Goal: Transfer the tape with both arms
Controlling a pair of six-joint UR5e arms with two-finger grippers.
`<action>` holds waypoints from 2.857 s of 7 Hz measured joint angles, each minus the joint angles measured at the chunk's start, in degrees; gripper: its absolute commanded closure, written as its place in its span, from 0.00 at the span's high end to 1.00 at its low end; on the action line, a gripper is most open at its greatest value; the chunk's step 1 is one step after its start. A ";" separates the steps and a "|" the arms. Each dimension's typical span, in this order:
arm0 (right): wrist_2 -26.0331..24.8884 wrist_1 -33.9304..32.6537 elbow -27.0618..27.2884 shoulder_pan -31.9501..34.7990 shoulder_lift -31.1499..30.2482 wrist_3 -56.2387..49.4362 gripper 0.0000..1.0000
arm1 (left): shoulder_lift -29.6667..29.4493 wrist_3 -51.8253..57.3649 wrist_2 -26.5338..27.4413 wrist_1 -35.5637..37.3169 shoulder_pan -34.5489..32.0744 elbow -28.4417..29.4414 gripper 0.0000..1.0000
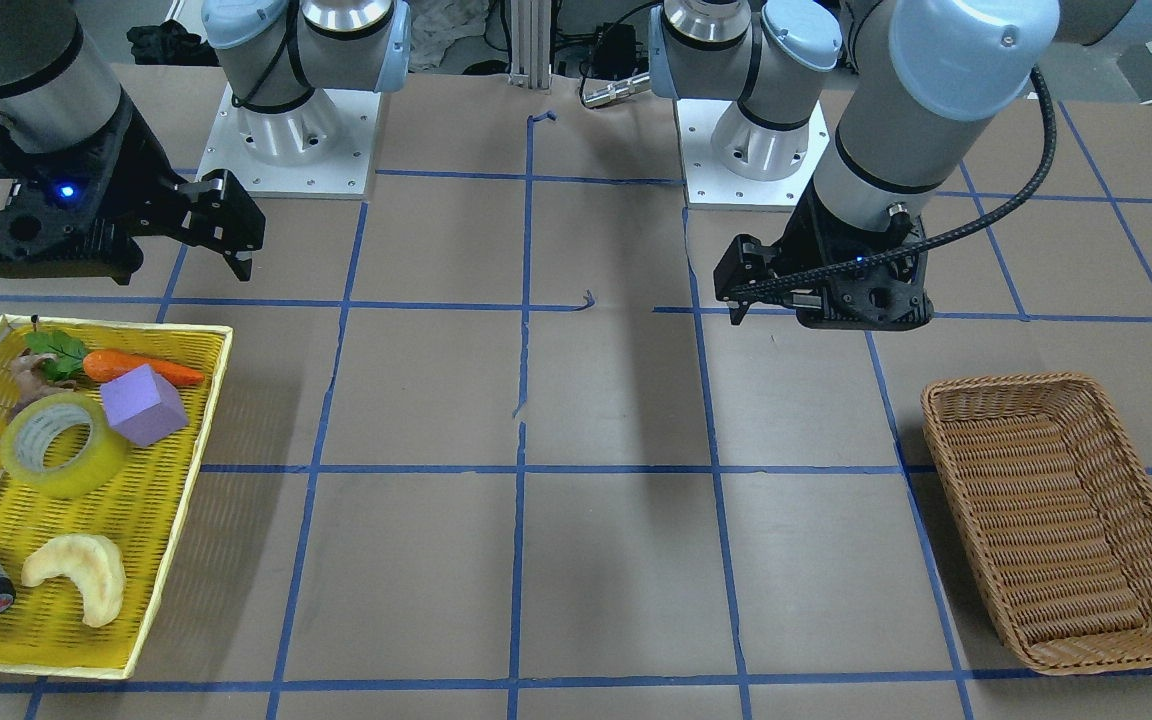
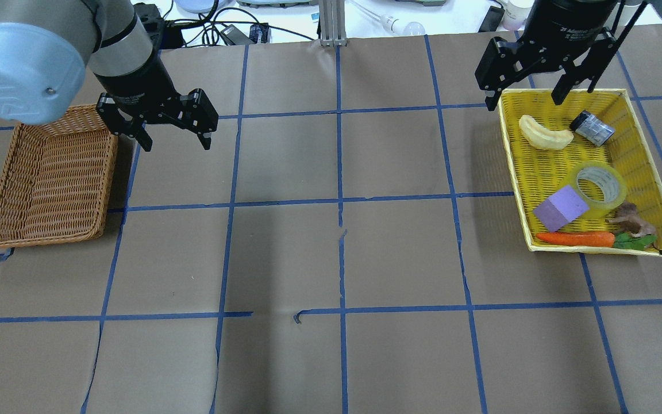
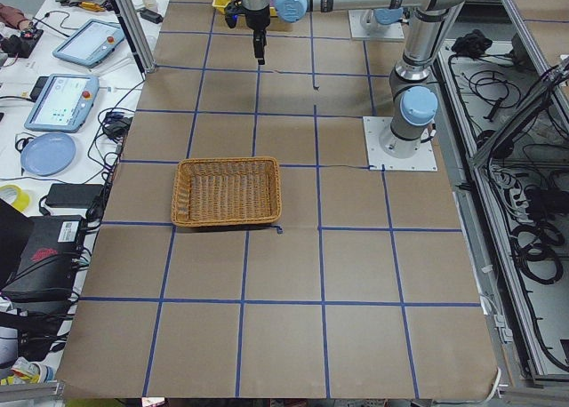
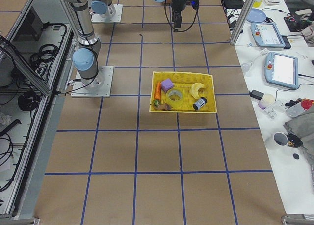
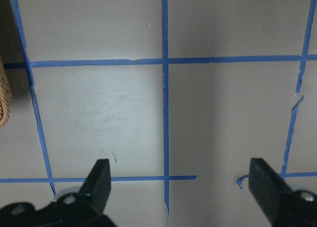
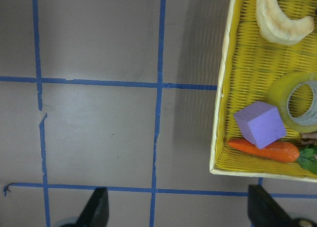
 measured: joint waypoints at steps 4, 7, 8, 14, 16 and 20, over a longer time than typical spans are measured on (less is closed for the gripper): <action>-0.07 0.21 0.00 -0.16 0.08 -0.04 1.00 | 0.16 -0.03 -0.53 0.40 0.82 1.14 1.00; -0.07 0.20 -0.01 -0.39 0.12 -0.05 1.00 | 0.20 -0.03 -0.28 0.38 0.79 1.32 1.00; -0.05 0.12 -0.19 -0.56 0.28 -0.25 1.00 | 0.19 -0.03 -0.29 0.34 0.79 1.21 1.00; 0.28 -3.20 2.81 -17.43 5.42 -29.22 1.00 | 0.10 -0.03 -0.31 0.17 0.78 0.58 1.00; -0.12 -16.05 8.20 -22.43 9.40 -43.25 1.00 | 0.09 -0.03 -0.32 0.01 0.78 0.50 1.00; -0.55 -40.28 21.10 -27.45 15.18 -60.03 0.81 | -0.05 -0.03 -0.51 -0.10 0.78 0.47 1.00</action>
